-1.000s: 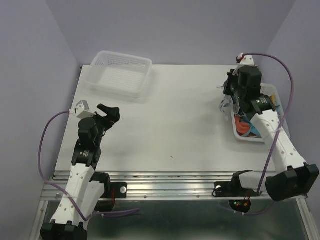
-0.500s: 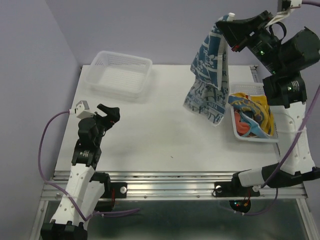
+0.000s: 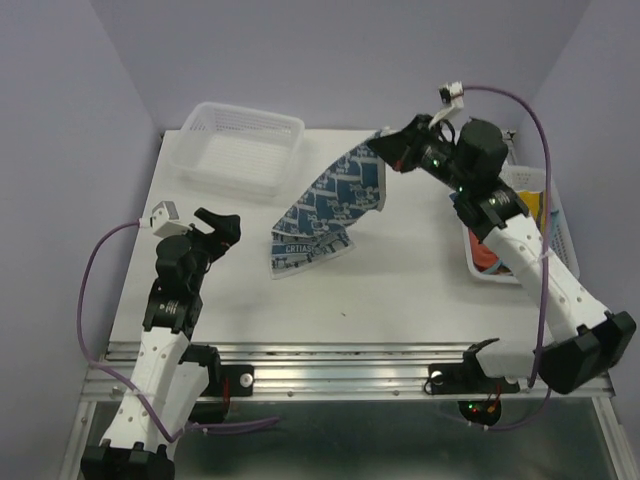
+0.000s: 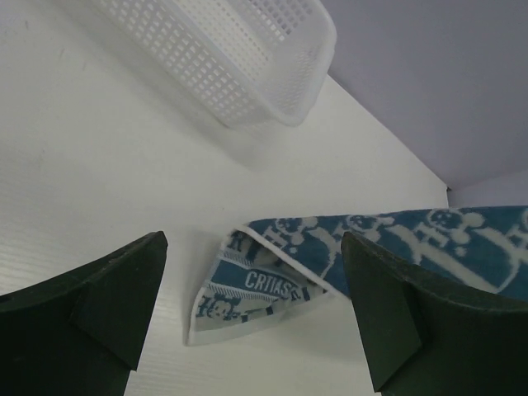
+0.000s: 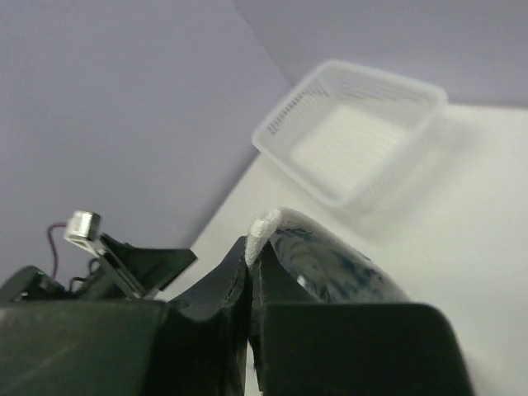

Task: Fold and stack the towels
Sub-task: Move the towel to the center of the board, then flatten out the crumpled towel, then fold the towel

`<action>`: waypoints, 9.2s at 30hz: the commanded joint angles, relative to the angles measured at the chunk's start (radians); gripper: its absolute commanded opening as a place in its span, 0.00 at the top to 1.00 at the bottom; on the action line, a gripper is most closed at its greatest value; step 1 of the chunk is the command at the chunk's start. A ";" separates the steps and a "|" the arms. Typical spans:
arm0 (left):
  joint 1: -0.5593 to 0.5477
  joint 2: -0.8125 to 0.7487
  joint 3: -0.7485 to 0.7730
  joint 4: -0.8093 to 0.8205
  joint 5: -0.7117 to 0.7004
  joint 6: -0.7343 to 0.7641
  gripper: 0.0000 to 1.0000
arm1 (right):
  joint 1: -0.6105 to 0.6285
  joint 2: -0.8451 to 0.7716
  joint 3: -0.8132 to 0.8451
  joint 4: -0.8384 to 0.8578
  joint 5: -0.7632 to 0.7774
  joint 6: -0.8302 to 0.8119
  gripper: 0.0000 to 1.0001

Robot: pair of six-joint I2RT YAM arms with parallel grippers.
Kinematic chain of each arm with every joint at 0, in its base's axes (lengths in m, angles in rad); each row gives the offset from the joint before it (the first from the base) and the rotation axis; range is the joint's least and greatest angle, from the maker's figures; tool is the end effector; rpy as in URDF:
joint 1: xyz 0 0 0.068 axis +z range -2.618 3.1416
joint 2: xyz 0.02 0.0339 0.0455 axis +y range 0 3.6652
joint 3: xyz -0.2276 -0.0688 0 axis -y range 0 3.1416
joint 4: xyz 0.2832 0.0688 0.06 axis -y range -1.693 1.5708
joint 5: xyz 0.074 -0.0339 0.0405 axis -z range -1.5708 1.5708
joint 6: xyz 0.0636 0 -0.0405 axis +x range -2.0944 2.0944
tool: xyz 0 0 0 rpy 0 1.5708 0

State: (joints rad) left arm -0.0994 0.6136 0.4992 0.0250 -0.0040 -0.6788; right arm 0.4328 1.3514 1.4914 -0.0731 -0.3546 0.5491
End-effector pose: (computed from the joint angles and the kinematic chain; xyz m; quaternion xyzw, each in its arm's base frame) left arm 0.2579 -0.0255 0.2596 -0.2121 0.7069 -0.2546 0.6249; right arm 0.3319 0.1777 0.4435 -0.0895 0.6787 0.4452 0.5772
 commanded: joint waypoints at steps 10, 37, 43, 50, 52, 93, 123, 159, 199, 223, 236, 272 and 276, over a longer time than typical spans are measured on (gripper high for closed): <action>-0.006 0.047 -0.070 0.134 0.190 -0.059 0.01 | -0.006 -0.492 -0.775 -0.020 0.769 0.178 0.94; -0.112 0.330 -0.073 0.214 0.145 -0.031 0.01 | -0.011 0.504 0.105 0.213 0.771 0.025 0.77; -0.246 0.472 -0.025 0.213 0.082 -0.021 0.01 | -0.011 0.549 0.158 0.038 0.562 -0.067 0.00; -0.333 0.638 0.059 0.181 -0.037 -0.005 0.01 | -0.009 0.241 -0.323 0.009 0.569 -0.011 0.00; -0.352 0.707 0.090 0.161 -0.050 -0.001 0.01 | -0.005 0.162 -0.425 0.016 0.585 0.037 0.00; -0.605 1.091 0.337 -0.293 -0.421 -0.166 0.60 | 0.000 0.129 -0.681 0.021 0.562 0.025 0.00; -0.620 0.930 0.234 -0.155 -0.363 -0.146 1.00 | 0.257 0.388 -0.511 -0.117 0.787 0.074 0.43; -0.697 0.189 0.591 0.104 0.343 -0.004 1.00 | 0.305 -0.560 -0.202 -0.163 0.361 -0.121 0.99; -0.683 0.340 0.611 0.113 -0.088 0.025 1.00 | 0.305 -0.560 -0.347 -0.096 0.893 -0.124 0.99; -0.307 1.235 1.035 0.265 0.222 0.119 1.00 | -0.124 0.214 -0.280 0.309 0.648 -0.169 0.99; -0.303 1.240 0.920 0.269 0.190 0.102 1.00 | -0.169 0.240 -0.339 0.202 0.533 -0.071 0.99; -0.559 0.683 0.021 0.378 0.082 -0.123 1.00 | -0.029 -0.551 -1.036 -0.155 0.382 0.201 0.99; -0.574 0.669 0.018 0.378 0.093 -0.123 1.00 | -0.028 -0.590 -1.036 -0.197 0.359 0.190 0.99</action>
State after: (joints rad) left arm -0.6674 1.3247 0.5285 0.3756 0.1036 -0.7994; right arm 0.4011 0.7918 0.4736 -0.2276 0.0166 0.7406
